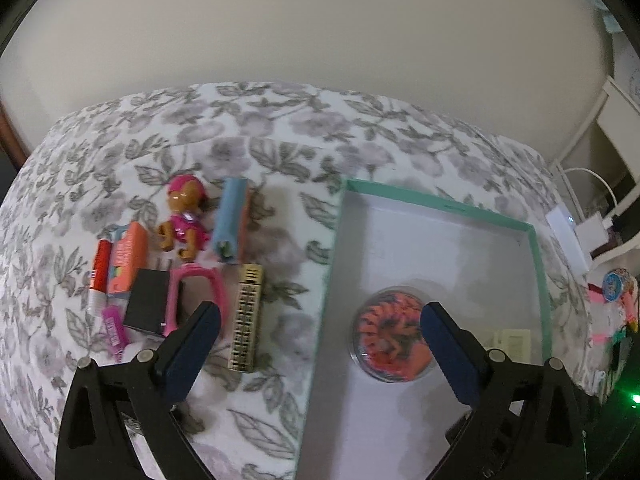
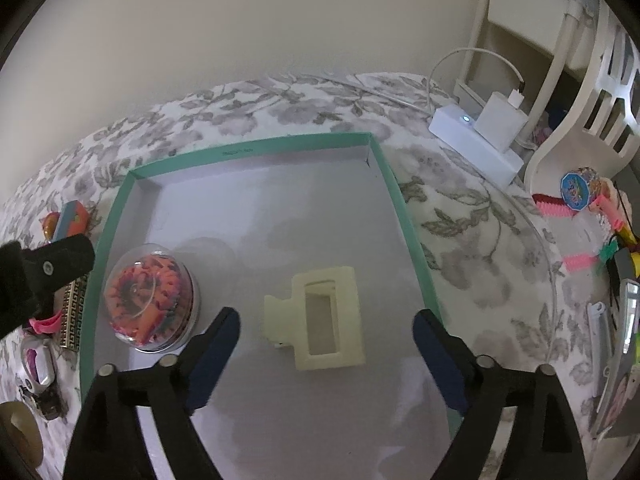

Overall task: Organize rigid objects
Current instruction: 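Move both tools back over the toy pile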

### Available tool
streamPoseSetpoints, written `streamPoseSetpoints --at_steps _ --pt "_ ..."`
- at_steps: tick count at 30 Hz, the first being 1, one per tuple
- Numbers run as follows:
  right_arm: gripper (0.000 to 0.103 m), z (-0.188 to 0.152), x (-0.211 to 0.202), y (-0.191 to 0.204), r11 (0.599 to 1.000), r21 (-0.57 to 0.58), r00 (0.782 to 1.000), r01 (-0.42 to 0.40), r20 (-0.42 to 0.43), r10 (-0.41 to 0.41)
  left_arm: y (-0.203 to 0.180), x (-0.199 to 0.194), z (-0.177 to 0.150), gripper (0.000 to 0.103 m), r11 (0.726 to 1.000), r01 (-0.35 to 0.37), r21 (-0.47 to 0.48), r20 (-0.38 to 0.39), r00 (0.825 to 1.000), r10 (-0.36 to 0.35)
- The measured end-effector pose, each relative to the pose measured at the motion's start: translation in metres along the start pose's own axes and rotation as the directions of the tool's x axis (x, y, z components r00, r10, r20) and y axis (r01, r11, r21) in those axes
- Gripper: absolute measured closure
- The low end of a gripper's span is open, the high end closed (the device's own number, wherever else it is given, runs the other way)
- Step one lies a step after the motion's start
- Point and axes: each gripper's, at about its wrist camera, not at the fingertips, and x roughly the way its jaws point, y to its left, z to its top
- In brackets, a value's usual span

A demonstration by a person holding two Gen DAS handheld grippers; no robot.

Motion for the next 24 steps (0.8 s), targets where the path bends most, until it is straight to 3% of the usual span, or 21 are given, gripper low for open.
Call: streamPoseSetpoints --at_steps 1,9,15,18,24 --pt "0.0 0.0 -0.002 0.001 1.0 -0.001 1.0 0.0 0.007 0.0 0.003 0.0 0.0 0.003 1.0 -0.009 -0.008 0.001 1.0 0.009" --pt "0.0 0.001 -0.011 0.008 1.0 -0.007 1.0 -0.006 0.017 0.006 0.039 -0.007 0.005 0.003 0.995 -0.028 -0.096 0.016 0.999 0.029" --pt "0.0 0.008 -0.03 0.019 0.999 -0.019 0.998 -0.03 0.053 0.031 0.081 -0.022 0.011 0.003 0.98 -0.031 -0.196 0.072 0.996 0.046" --pt "0.0 0.015 -0.045 0.027 0.999 -0.036 0.995 -0.033 0.098 0.036 0.102 -0.033 0.013 0.003 0.966 -0.042 -0.254 0.107 0.992 0.071" --pt "0.0 0.025 -0.078 0.056 0.99 -0.065 0.975 -0.126 0.178 0.135 0.14 -0.063 0.017 0.003 0.942 -0.108 -0.317 0.186 0.967 0.173"
